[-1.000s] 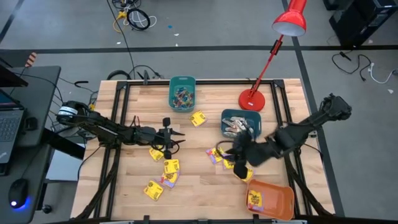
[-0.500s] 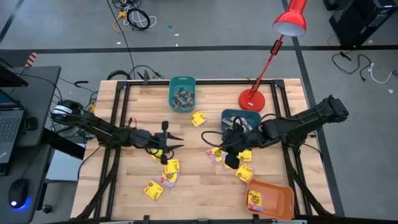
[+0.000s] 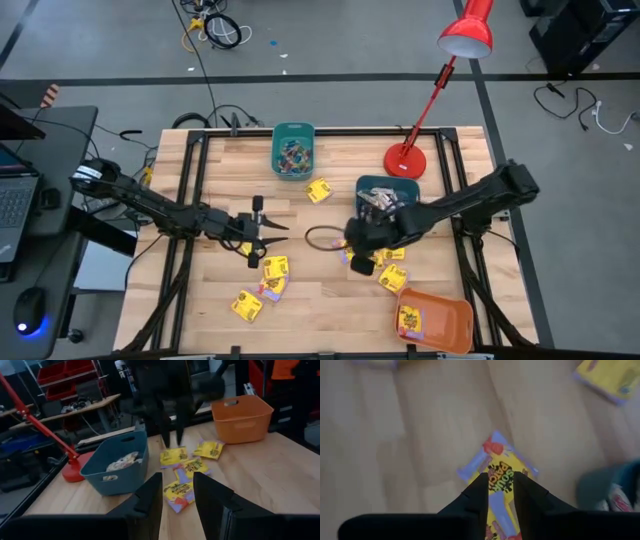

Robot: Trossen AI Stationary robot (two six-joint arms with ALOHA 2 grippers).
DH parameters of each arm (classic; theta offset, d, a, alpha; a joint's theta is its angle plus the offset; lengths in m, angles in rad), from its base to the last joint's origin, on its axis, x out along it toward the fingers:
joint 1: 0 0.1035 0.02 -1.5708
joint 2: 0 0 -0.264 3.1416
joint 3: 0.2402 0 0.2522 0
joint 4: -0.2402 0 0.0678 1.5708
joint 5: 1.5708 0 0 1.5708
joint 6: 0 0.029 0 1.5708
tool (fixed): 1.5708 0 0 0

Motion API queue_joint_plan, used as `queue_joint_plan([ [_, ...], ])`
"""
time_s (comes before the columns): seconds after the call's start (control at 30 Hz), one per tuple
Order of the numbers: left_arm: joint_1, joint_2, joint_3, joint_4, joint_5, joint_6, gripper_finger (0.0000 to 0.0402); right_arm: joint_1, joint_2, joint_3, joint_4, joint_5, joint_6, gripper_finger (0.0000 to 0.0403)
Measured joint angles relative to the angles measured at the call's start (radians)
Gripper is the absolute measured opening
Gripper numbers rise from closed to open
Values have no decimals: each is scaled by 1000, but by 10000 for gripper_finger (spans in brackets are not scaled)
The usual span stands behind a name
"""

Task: Sort candy
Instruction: Put the yellow candy bag into the orange bin

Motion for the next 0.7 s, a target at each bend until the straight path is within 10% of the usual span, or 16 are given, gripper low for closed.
queue_joint_plan([
  [0.7, -11, -5, 0, -64, -63, -109, 113, 1, 294, 0, 86, 39, -484, 218],
])
